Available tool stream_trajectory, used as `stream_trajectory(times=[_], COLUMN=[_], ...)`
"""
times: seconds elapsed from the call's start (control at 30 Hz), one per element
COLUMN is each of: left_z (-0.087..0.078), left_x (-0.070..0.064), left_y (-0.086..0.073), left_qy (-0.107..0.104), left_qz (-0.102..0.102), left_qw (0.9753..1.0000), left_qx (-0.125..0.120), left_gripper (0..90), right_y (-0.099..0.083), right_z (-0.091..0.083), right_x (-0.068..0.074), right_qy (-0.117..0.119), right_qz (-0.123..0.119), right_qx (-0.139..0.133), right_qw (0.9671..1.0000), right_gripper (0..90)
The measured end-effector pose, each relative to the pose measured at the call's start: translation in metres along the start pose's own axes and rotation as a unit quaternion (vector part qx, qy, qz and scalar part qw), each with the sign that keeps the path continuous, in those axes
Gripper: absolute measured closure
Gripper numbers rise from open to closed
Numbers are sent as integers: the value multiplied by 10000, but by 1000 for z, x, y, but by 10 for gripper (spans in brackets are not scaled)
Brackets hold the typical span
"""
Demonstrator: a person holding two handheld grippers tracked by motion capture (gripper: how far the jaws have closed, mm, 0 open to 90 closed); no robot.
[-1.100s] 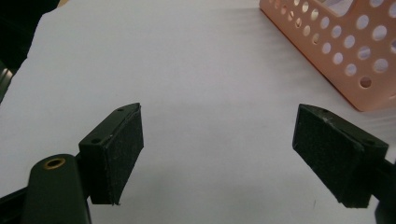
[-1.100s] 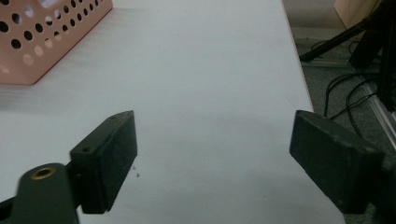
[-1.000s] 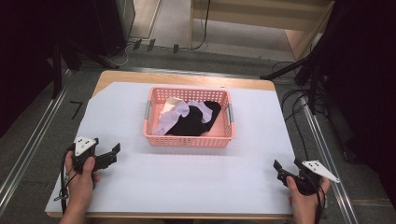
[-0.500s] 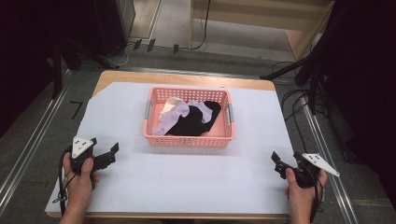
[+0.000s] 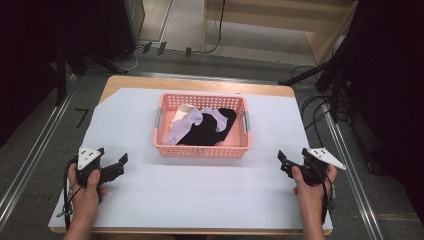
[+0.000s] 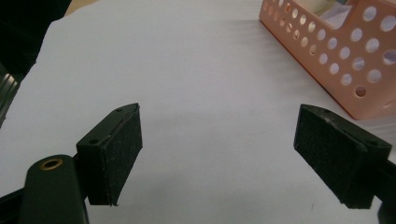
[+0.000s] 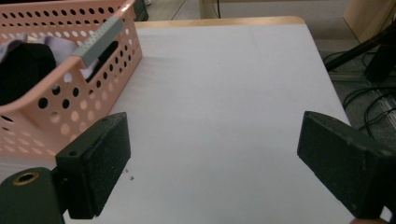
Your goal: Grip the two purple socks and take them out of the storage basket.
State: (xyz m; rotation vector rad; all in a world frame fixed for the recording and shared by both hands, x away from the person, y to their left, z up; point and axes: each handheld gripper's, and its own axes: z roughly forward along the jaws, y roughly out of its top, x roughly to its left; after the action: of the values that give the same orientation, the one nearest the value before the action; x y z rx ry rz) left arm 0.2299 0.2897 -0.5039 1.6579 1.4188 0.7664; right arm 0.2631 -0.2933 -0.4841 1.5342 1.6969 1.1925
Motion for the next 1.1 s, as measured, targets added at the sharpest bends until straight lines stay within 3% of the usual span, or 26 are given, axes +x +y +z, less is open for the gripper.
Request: stream_trajectory(times=[0.27,1.1], left_z=[1,1], left_x=[-1,0], left_y=[0,0], left_qy=[11,-22], left_qz=[11,23], left_qw=[10000,10000], left_qx=[12,19], left_gripper=[161,161], right_y=[24,75], right_z=[20,66], right_x=[23,77], right_qy=[178,477], right_qz=[-173,-284], right_qx=[9,24], right_qw=[9997,9985], right_gripper=[94,113])
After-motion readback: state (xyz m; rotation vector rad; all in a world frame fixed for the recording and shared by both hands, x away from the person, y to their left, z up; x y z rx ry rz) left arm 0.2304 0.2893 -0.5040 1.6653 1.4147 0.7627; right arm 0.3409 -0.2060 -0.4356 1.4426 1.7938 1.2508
